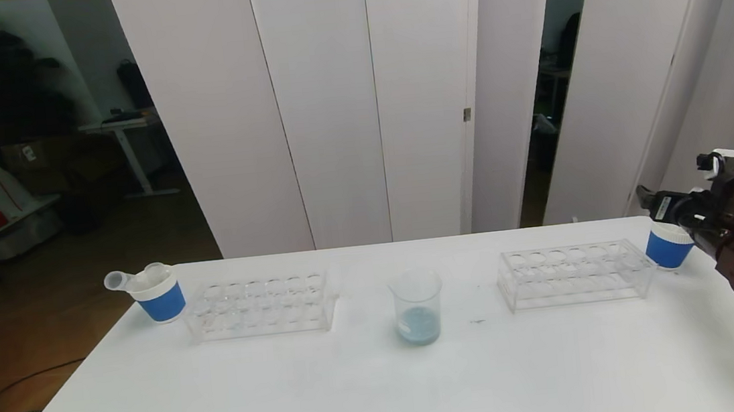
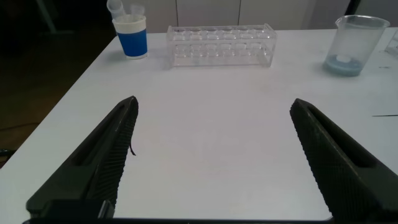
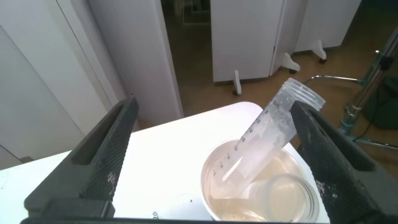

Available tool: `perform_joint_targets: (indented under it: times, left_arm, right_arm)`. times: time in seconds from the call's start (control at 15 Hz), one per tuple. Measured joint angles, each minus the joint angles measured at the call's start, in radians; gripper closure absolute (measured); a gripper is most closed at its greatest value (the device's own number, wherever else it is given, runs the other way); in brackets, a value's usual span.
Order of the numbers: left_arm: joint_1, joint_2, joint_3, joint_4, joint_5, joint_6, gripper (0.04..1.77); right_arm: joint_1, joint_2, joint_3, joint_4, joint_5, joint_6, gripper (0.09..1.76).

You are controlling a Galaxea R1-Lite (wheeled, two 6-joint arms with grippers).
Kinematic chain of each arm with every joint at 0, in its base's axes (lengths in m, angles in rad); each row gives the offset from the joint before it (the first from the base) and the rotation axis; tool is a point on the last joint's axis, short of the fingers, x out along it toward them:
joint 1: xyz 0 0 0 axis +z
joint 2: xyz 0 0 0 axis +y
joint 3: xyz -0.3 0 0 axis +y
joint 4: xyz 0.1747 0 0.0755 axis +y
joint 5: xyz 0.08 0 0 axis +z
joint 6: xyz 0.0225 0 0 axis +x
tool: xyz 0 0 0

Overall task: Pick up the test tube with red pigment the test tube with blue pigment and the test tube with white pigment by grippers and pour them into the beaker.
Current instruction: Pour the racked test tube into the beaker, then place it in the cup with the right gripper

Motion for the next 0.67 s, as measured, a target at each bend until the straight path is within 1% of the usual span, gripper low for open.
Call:
perform_joint_targets:
  times: [0.27,0.47,0.53,0.67]
  left_arm:
    - [0.0,0.0,0.0,0.0,0.0,0.0,0.06]
    - [0.0,0.0,0.0,0.0,-0.001,0.0,0.06]
    - [0.0,0.0,0.0,0.0,0.0,0.0,0.06]
    - [0.0,0.0,0.0,0.0,-0.001,0.0,0.06]
  right_arm:
    - [0.011,-0.071,0.013,-0.004,0.003,-0.006,0.1]
    - [0.008,-0.167,0.021,0.021,0.008,-0.037,0.1]
    - [0.006,-0.212,0.021,0.056,0.009,-0.042,0.1]
    - [0.002,-0.33,0.019,0.199,0.012,-0.046,0.1]
